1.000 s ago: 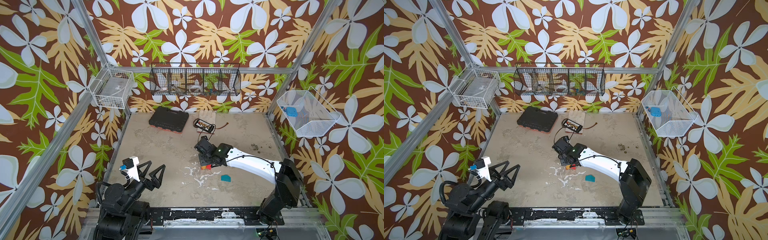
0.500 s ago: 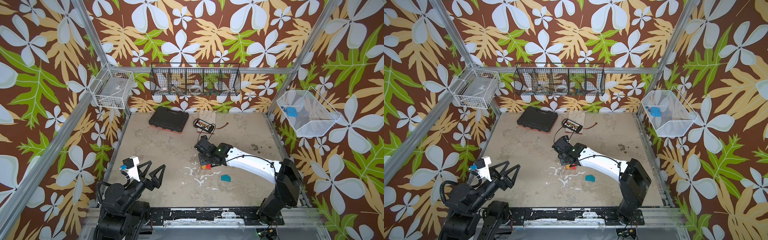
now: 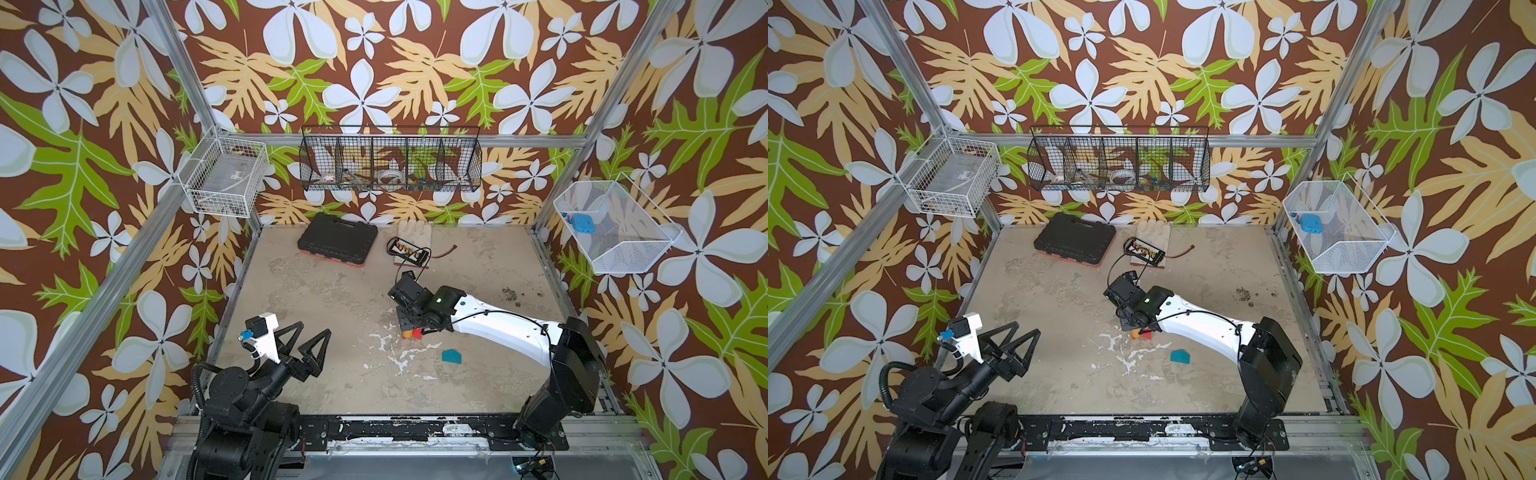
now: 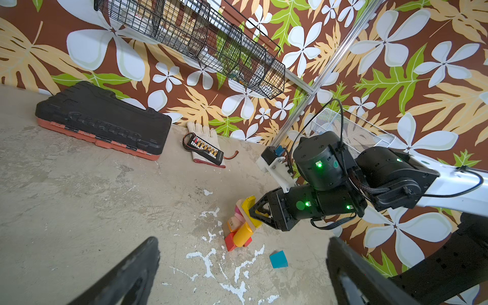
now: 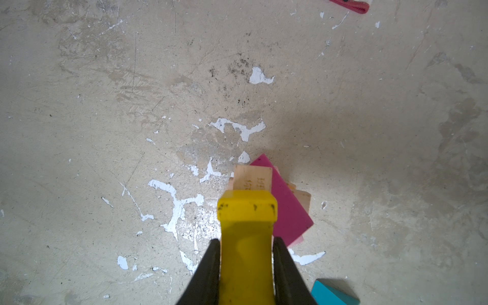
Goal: Build the wood block tower
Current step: 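Open the right gripper and raise it away from the stack, then lower the right gripper onto the teal cube and close it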
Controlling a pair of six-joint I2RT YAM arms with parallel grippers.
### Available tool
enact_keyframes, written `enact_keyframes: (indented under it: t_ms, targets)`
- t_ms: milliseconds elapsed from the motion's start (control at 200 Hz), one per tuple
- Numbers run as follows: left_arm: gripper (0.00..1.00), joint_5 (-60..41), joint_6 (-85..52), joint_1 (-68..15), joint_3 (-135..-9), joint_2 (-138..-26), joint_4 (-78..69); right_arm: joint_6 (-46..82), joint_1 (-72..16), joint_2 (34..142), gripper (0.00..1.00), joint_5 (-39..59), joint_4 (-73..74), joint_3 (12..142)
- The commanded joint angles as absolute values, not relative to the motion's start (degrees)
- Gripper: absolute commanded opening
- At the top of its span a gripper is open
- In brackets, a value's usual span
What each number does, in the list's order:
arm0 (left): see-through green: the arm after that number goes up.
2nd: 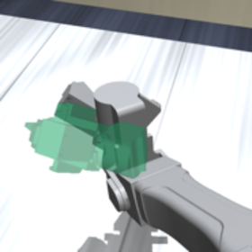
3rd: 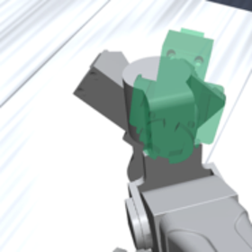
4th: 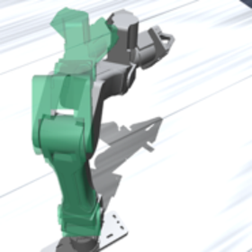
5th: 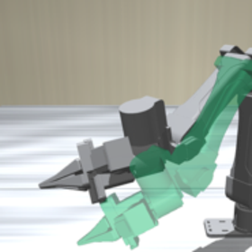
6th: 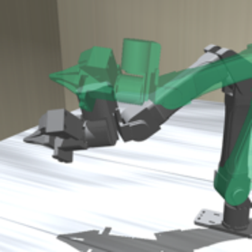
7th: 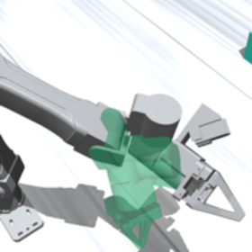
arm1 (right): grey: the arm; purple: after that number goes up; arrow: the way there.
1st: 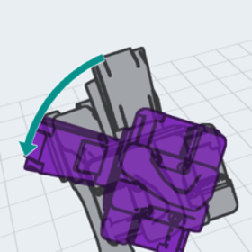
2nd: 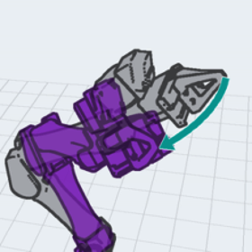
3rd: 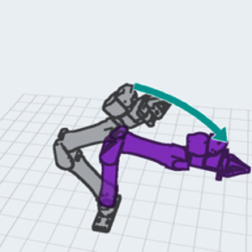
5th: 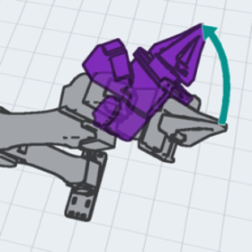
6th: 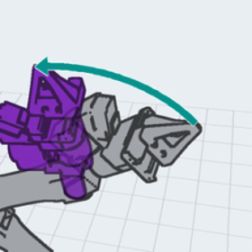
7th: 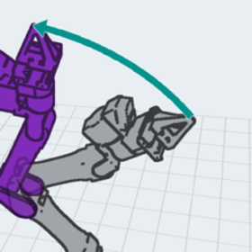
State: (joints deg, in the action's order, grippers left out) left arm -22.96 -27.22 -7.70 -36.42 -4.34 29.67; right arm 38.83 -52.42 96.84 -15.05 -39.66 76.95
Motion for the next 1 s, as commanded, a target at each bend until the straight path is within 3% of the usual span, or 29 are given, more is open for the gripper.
enact_keyframes:
  t_ms: [0,310,485,666,796,996]
  targets:
    - [1.00,-23.12,-27.33,-7.71,-36.39,-4.25,28.08,39.63,-52.38,97.08,0.29,-15.73,-39.86,77.16]
    - [1.00,-23.12,-27.38,-7.66,-36.39,-4.38,28.13,39.38,-52.38,89.74,0.60,-19.14,-41.87,77.08]
    - [1.00,-23.12,-27.35,-7.70,-36.39,-4.48,28.07,38.41,-52.38,75.66,0.77,-25.00,-43.77,69.79]
    - [1.00,-23.12,-27.34,-7.71,-36.39,-4.48,28.10,38.94,-52.07,57.84,1.00,-27.61,-36.40,50.85]
    - [1.00,-23.11,-27.33,-7.73,-36.30,-4.30,28.19,37.80,-47.84,54.73,1.00,-21.47,-30.81,41.58]
    - [1.00,-23.19,-27.30,-7.69,-36.22,-4.31,28.12,34.13,-38.64,61.15,1.00,-8.06,-19.91,33.75]
